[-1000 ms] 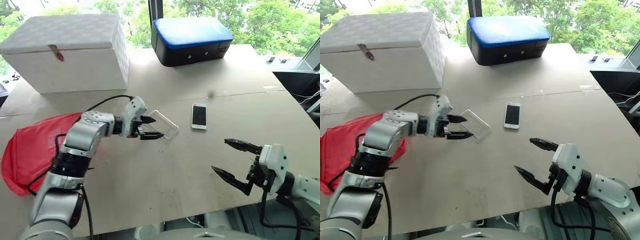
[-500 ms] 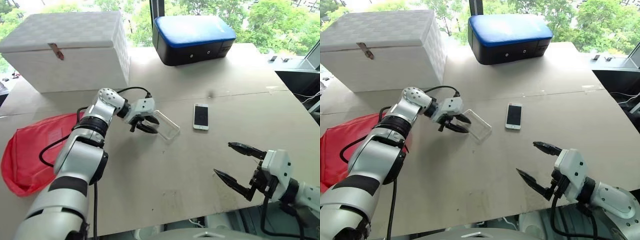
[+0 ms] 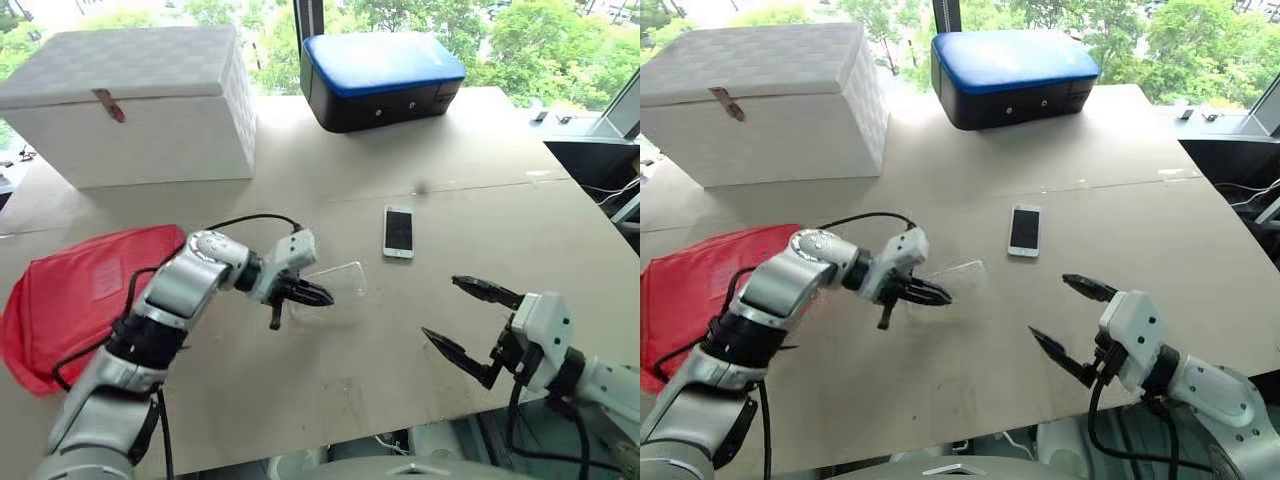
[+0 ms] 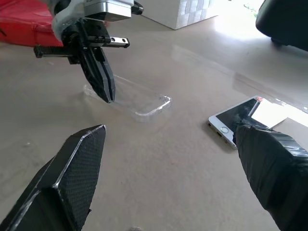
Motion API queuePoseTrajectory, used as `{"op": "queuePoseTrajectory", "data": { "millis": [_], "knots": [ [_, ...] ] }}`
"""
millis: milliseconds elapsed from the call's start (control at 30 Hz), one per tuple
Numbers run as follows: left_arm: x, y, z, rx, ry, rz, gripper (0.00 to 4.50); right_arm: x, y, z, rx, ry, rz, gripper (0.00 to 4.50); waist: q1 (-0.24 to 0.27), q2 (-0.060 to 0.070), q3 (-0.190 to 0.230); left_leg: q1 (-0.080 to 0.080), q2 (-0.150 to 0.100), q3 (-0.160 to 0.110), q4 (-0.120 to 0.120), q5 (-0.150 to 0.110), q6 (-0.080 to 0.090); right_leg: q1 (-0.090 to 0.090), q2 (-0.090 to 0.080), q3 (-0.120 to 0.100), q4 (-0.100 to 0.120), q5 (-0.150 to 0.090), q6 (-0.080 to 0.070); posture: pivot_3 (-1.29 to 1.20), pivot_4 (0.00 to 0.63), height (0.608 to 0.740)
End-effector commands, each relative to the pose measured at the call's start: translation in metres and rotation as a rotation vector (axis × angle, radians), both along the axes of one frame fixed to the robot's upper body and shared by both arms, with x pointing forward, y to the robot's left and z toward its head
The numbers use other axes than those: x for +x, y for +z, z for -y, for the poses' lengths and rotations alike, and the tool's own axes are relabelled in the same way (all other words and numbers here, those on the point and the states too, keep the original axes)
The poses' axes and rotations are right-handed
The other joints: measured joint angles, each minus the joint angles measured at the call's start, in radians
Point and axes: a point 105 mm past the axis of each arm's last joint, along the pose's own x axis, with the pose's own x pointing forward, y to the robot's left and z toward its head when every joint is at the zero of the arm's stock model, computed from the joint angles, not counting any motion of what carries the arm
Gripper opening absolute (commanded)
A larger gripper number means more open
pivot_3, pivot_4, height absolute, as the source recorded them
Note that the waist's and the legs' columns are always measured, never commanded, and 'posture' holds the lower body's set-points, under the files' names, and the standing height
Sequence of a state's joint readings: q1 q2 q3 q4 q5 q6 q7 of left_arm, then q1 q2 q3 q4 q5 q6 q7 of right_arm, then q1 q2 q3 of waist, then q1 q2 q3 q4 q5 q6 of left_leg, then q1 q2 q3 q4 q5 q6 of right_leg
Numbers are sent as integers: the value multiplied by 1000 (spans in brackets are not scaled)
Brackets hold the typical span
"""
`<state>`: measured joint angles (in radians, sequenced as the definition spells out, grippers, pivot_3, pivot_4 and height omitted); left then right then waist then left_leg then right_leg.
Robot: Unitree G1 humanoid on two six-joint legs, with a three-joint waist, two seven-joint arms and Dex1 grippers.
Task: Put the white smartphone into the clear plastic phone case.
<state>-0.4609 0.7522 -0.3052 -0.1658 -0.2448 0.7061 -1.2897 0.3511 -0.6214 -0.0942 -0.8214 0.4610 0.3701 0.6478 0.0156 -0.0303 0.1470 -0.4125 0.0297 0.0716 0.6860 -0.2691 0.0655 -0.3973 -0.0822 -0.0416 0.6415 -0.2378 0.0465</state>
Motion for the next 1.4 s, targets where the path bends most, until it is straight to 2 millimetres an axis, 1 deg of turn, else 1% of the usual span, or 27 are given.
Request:
{"op": "queuePoseTrajectory", "data": {
  "millis": [33, 167, 200, 267, 300, 367, 467, 500, 533, 567, 600, 633, 667, 733, 767, 800, 833, 867, 933, 967, 1033, 1167, 1233, 1300, 1367, 1400],
  "knots": [
    [10, 3, 0, 24, 38, 113, 54, 6, 1, 0, -14, 25, 3, 4500, 5, 0, 0, 0, 0, -1, 0, 0, 0, 0, 1, 0, 0, -1, -1, 0, 150, 734],
    [17, -3, 5, 34, 48, 160, 54, 15, 0, 3, -28, 7, 0, 4500, 5, 1, 0, 0, -2, -1, 0, 0, 0, 0, 0, 1, 0, -1, -1, 0, 150, 734],
    [17, -4, 8, 27, 32, 178, 54, 16, 0, 5, -39, -8, 3, 4500, 5, 1, 0, 0, -2, -1, 0, 1, -1, 0, 0, 1, 0, 0, 0, 0, 150, 734],
    [10, -2, 13, -25, 24, 120, 54, 15, -2, 3, -39, -3, -9, 4500, 5, 1, 0, -1, -3, -1, 0, 1, -2, 0, 0, 1, 0, 1, 2, 0, 150, 734],
    [9, -1, 14, -43, 26, 113, 290, 13, -2, 2, -29, 2, -26, 4500, 4, 1, 0, -1, -3, -1, 0, 2, -4, 0, 0, 1, 0, 1, 2, 0, 150, 734],
    [6, -3, 8, -27, 14, 124, 873, 11, -3, 3, -23, 9, -43, 4500, 1, 1, 0, -1, -3, -1, 0, 3, -4, 0, 0, 1, 0, 1, 2, 0, 150, 734],
    [10, -5, -4, 7, 42, 179, 2386, 14, -7, 9, -53, -20, -48, 4500, 0, 1, 0, -1, -2, -1, 0, 2, -4, 0, 0, 1, 0, 1, 2, 0, 150, 734],
    [12, -1, -5, -5, 60, 205, 2631, 19, -8, 12, -85, -52, -18, 4500, 0, 1, 0, 0, -2, -1, 0, 2, -3, 0, 0, 1, 0, 1, 2, 0, 150, 734],
    [12, 5, -5, -41, 70, 236, 3208, 27, -10, 17, -136, -110, 23, 4500, -1, 1, 0, 0, -2, -1, 0, 0, 0, 0, 0, 1, 0, 1, 2, 0, 150, 734],
    [10, 12, -5, -107, 84, 243, 3538, 34, -16, 19, -156, -149, -5, 4500, -3, 1, 0, 0, -2, -1, 0, 0, 0, 0, 0, 1, 0, 1, 2, 0, 150, 734],
    [8, 19, -6, -166, 102, 255, 3990, 40, -20, 19, -160, -171, -38, 4500, -6, 1, 0, 1, -2, 0, 0, 0, 0, 0, 0, 1, 0, 1, 1, 0, 150, 734],
    [5, 25, -8, -219, 112, 274, 4402, 44, -24, 14, -98, -169, -125, 4500, -9, 1, 0, 1, -1, 0, 0, 0, 0, 0, 0, 2, 0, 1, 1, 0, 150, 734],
    [1, 30, -11, -265, 134, 278, 4402, 48, -24, 9, -35, -166, -197, 4500, -10, 1, 0, 1, -1, 1, 0, 0, -1, 0, 0, 2, 0, 0, 0, 0, 150, 734],
    [0, 40, -19, -393, 222, 318, 4402, 69, -20, 4, -81, -218, -207, 4500, -12, 2, 1, 1, 0, 0, 0, 3, -5, 0, -5, 1, 0, 1, 1, 0, 150, 734],
    [-2, 41, -25, -425, 251, 348, 4402, 83, -16, 2, -82, -259, -198, 4500, -12, 3, 1, 0, 0, 0, -1, 3, -5, -1, -6, 1, 0, 1, 1, 0, 150, 734],
    [-5, 41, -30, -435, 262, 376, 4402, 93, -11, -2, -68, -274, -199, 4500, -13, 3, 1, 0, -1, 0, -1, 3, -5, -1, -7, 1, 0, 1, 1, 0, 150, 734],
    [-6, 40, -36, -435, 276, 407, 4402, 106, -5, -6, -78, -289, -163, 4500, -14, 3, 1, 0, -1, 0, -1, 3, -5, -1, -7, 0, 0, 1, 1, 0, 150, 734],
    [-10, 42, -43, -456, 277, 389, 4402, 119, 0, -11, -77, -309, -153, 4500, -16, 3, 1, -1, -1, 0, -1, 3, -5, -1, -6, 0, 0, 2, 1, 0, 150, 734],
    [-16, 52, -55, -517, 268, 390, 4402, 135, 1, -21, -54, -356, -188, 4500, -15, 3, 1, -2, -3, 1, -2, 3, -5, -3, -4, -1, 0, 1, 1, 0, 150, 734],
    [-18, 55, -58, -534, 262, 393, 4402, 139, 0, -23, -45, -372, -210, 4500, -12, 3, 1, -2, -3, 0, -2, 3, -5, -4, -4, -2, 0, 2, 1, 0, 150, 734],
    [-23, 59, -70, -539, 283, 372, 4402, 149, -8, -35, -68, -398, -246, 4500, -6, 3, 1, -3, -3, 0, -2, 3, -5, -4, -5, -3, 0, 2, 2, 0, 150, 734],
    [-27, 67, -83, -533, 313, 370, 4402, 164, -18, -50, -61, -472, -307, 4500, -8, 4, 2, -3, -6, 1, -3, 3, -5, -4, -5, -2, 0, 2, 3, 0, 150, 734],
    [-28, 72, -88, -535, 319, 376, 4402, 166, -24, -57, -35, -506, -367, 4500, -15, 4, 2, -4, -6, 1, -3, 3, -5, -4, -5, -1, 0, 3, 3, 0, 150, 734],
    [-28, 80, -90, -547, 329, 385, 4402, 167, -32, -56, -40, -549, -421, 4500, -20, 4, 2, -3, -6, 0, -3, 3, -5, -4, -5, -1, 0, 3, 3, 0, 150, 734],
    [-31, 82, -91, -542, 317, 379, 4402, 168, -38, -59, -51, -578, -455, 4500, -27, 6, 3, -2, -6, 0, -4, 3, -5, -4, -5, -2, 1, 3, 3, 0, 150, 734],
    [-34, 81, -92, -533, 308, 369, 4402, 168, -41, -64, -50, -574, -475, 4500, -30, 7, 3, -2, -6, 0, -4, 3, -5, -4, -5, -2, 1, 3, 3, 0, 150, 734]
  ]
}}
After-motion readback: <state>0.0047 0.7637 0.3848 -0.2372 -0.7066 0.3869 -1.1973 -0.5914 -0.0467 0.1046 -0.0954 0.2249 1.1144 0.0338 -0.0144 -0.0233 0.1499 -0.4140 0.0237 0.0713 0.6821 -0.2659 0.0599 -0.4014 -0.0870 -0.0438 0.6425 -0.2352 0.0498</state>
